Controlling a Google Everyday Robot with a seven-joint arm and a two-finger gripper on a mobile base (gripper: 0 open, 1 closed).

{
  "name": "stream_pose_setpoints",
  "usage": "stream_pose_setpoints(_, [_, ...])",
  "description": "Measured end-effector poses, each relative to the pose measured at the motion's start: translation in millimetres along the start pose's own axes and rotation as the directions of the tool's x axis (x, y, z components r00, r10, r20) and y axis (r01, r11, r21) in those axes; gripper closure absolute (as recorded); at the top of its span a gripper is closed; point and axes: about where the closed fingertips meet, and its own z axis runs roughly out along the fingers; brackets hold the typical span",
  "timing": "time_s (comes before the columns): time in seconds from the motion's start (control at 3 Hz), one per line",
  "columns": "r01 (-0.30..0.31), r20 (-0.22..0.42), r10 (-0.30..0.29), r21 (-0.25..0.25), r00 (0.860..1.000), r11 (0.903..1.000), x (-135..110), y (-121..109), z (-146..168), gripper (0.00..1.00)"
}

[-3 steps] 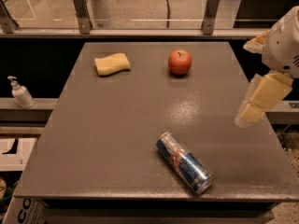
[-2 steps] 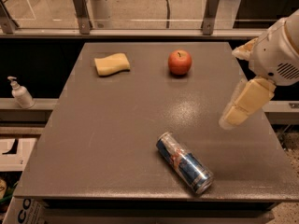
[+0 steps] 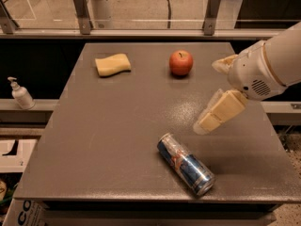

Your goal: Pick sponge

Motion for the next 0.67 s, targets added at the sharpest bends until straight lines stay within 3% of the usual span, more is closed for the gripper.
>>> stream_pose_setpoints(0.33, [-0.044, 0.113, 0.049, -0.048, 0.992, 0.9979, -13.6, 6.0, 20.5, 0.00])
stream_pose_setpoints(0.67, [-0.044, 0.113, 0.049, -0.048, 0.992, 0.9979, -13.6, 6.0, 20.5, 0.00])
